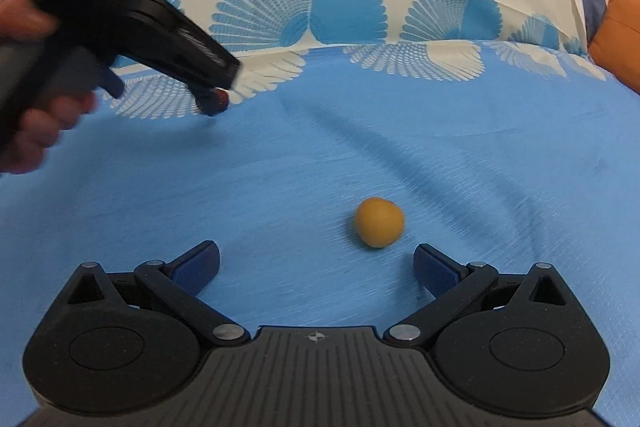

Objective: Organize fruits
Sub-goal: 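Grasp the red date with the left tool while the right tool grasps the yellow fruit, then carry the red date and yellow fruit over the plate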

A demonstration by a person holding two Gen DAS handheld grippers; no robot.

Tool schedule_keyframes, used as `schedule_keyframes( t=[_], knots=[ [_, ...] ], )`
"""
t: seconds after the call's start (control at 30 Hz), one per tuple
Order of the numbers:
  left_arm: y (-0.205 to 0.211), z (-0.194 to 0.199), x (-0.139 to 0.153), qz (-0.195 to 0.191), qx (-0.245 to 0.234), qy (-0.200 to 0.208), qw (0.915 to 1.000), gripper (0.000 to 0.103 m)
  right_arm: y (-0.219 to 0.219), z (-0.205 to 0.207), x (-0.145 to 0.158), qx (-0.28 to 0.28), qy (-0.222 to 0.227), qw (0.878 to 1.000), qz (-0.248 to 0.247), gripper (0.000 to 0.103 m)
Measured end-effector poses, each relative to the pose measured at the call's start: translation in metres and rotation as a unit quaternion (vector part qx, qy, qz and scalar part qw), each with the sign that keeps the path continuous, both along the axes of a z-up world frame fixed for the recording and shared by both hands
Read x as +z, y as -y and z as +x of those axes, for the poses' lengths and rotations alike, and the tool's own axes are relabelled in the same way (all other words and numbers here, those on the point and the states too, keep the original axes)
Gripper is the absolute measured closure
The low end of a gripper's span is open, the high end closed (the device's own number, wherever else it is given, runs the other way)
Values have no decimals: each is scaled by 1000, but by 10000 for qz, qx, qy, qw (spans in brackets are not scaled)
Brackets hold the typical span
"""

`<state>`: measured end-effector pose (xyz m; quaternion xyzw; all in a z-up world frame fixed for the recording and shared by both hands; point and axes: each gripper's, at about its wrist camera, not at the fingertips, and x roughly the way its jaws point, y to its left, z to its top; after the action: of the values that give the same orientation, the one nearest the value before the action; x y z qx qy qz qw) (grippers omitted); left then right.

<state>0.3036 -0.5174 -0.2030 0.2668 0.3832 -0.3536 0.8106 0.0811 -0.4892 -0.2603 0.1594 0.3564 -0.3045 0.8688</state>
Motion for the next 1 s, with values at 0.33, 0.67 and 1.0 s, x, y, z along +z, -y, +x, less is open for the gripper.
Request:
schedule_keyframes(
  t=[0.33,0.67,1.0],
  knots=[
    [12,-3,9,-237,-101,-533,9982,69,22,-3,3,-707,-42,9969,-342,75],
    [-60,-35,64,-323,440,-408,9977,69,34,-23,15,-1162,456,9913,-424,75],
    [-288,-129,142,370,2253,-475,9724,69,-7,-51,63,-849,522,9914,-852,75]
  ],
)
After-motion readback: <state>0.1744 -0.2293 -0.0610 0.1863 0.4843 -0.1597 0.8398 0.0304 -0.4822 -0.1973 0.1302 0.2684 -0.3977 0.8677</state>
